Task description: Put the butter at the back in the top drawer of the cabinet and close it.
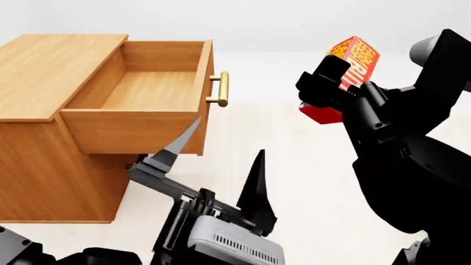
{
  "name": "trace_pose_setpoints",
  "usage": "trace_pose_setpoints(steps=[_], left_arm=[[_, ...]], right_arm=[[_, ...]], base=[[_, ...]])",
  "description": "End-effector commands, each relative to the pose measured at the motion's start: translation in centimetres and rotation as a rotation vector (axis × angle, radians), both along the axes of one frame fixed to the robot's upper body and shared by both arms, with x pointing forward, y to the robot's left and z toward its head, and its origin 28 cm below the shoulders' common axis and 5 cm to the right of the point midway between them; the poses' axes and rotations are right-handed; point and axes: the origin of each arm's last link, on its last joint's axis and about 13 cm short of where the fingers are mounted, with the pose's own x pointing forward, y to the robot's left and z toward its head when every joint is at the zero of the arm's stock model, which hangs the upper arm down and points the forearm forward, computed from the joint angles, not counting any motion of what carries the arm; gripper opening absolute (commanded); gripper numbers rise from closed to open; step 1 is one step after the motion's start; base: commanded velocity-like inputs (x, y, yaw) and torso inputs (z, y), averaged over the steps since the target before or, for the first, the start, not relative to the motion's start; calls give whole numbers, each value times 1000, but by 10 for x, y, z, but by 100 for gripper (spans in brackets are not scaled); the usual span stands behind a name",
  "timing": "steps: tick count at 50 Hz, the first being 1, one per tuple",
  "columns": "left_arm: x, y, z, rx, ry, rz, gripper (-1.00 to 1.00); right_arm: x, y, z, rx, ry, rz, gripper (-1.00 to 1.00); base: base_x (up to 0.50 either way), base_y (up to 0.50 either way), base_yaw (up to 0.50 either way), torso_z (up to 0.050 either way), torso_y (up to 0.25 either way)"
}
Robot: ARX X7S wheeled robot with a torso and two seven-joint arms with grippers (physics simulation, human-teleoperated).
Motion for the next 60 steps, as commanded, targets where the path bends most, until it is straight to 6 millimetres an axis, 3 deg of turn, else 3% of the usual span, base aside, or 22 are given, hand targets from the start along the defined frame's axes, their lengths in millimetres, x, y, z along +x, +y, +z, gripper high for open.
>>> trace_pose_setpoints(steps=[1, 21, 32, 60], left_arm=[[0, -31, -3, 79, -52, -51, 100], [16, -48, -2, 120, -83, -60, 100], [29, -49, -2, 125, -79, -37, 100], [39, -49, -18, 120, -27, -23, 100]], right_arm=[[-5, 3, 12, 3, -51, 50, -100], [-15, 8, 10, 42, 1, 130, -100], [-22, 11, 7, 51, 27, 154, -100], [-34, 22, 3, 49, 43, 228, -100]], base=[[0, 0, 0, 0, 0], [0, 0, 0, 0, 1], [0, 0, 0, 1, 2], [0, 0, 0, 0, 1]])
